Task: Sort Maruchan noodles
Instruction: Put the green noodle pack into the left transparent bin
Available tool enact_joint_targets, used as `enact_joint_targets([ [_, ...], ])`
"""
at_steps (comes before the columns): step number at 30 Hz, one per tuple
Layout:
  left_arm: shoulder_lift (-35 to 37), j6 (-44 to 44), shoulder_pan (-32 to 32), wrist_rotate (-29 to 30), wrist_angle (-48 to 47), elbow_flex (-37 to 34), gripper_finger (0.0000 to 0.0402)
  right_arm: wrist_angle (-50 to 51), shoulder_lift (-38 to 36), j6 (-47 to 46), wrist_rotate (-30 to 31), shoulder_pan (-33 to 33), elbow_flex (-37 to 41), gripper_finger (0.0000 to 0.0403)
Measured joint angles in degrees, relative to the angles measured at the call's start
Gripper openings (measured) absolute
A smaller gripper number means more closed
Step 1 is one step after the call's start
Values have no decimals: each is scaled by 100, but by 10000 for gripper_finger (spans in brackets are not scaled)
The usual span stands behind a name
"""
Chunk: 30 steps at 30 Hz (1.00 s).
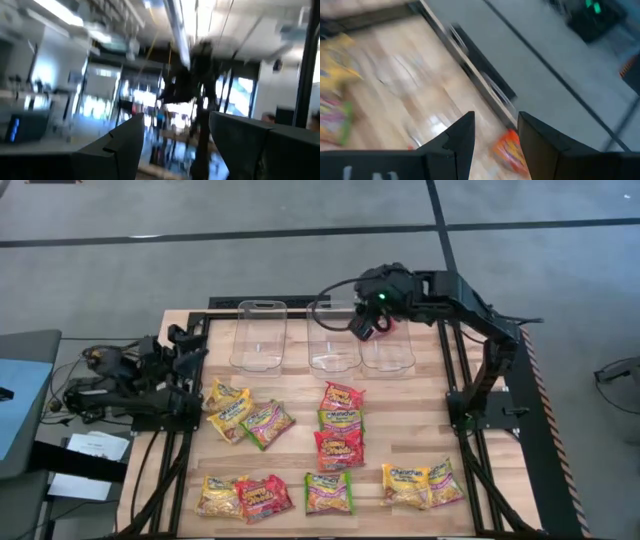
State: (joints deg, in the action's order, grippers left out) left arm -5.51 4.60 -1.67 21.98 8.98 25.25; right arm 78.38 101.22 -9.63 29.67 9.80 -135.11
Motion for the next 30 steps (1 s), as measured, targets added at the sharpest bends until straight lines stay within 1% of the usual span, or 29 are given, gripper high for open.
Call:
enact_joint_targets([
  [3,-493,333,0,91,-931,560,213,-566,-52,358,-13,-202,31,174],
  [8,-1353,933,-1,149,-2834,1434,213,-1430,-71,712,-7,-550,26,174],
  [11,-1850,1290,-2,2,-3505,1758,213,-1725,-67,732,-13,-712,28,174],
  [17,-2589,1577,-2,-375,-3660,1817,213,-1726,-67,730,-11,-848,28,174],
  [24,-3118,2179,-2,-641,-3693,1817,213,-1706,-67,727,-11,-981,28,174],
  [28,-3401,2658,-2,-986,-4027,1822,213,-1702,-67,722,-26,-1029,28,174],
  [30,-3546,2837,-2,-1037,-4277,1820,213,-1682,-67,706,-90,-1044,28,174],
])
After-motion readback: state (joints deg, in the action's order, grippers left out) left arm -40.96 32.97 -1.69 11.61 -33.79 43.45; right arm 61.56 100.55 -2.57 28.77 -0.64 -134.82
